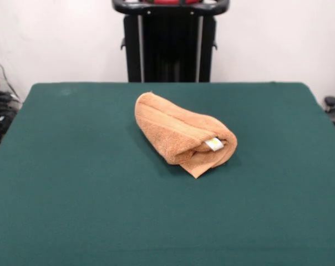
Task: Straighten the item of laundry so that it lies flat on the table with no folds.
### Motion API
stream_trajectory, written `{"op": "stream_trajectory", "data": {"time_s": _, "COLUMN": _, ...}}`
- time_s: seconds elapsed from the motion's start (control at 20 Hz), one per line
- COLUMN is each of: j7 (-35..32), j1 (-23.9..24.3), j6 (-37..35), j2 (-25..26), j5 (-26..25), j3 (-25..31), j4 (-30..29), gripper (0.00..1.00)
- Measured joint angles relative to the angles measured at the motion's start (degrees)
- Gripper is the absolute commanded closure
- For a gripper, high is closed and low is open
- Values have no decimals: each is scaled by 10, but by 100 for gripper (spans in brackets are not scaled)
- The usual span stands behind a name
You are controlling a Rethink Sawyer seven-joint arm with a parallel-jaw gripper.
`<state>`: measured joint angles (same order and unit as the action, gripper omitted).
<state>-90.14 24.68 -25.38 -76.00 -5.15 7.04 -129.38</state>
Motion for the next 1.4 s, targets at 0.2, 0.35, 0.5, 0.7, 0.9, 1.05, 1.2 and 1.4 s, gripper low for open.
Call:
{"op": "stream_trajectory", "data": {"time_s": 0.2, "j7": 0, "j1": 75, "j6": 44, "j2": -15, "j5": 7, "j3": 61, "j4": -35, "gripper": 0}}
{"op": "stream_trajectory", "data": {"time_s": 0.35, "j7": 0, "j1": 120, "j6": 74, "j2": -20, "j5": 6, "j3": 105, "j4": -58, "gripper": 0}}
{"op": "stream_trajectory", "data": {"time_s": 0.5, "j7": 0, "j1": 167, "j6": 109, "j2": -21, "j5": 6, "j3": 160, "j4": -82, "gripper": 0}}
{"op": "stream_trajectory", "data": {"time_s": 0.7, "j7": 0, "j1": 223, "j6": 154, "j2": -18, "j5": 6, "j3": 239, "j4": -111, "gripper": 0}}
{"op": "stream_trajectory", "data": {"time_s": 0.9, "j7": 0, "j1": 262, "j6": 186, "j2": -18, "j5": 6, "j3": 303, "j4": -132, "gripper": 0}}
{"op": "stream_trajectory", "data": {"time_s": 1.05, "j7": 0, "j1": 297, "j6": 209, "j2": -18, "j5": 6, "j3": 355, "j4": -149, "gripper": 0}}
{"op": "stream_trajectory", "data": {"time_s": 1.2, "j7": 0, "j1": 330, "j6": 226, "j2": -18, "j5": 6, "j3": 397, "j4": -164, "gripper": 0}}
{"op": "stream_trajectory", "data": {"time_s": 1.4, "j7": 0, "j1": 361, "j6": 232, "j2": -18, "j5": 6, "j3": 438, "j4": -179, "gripper": 0}}
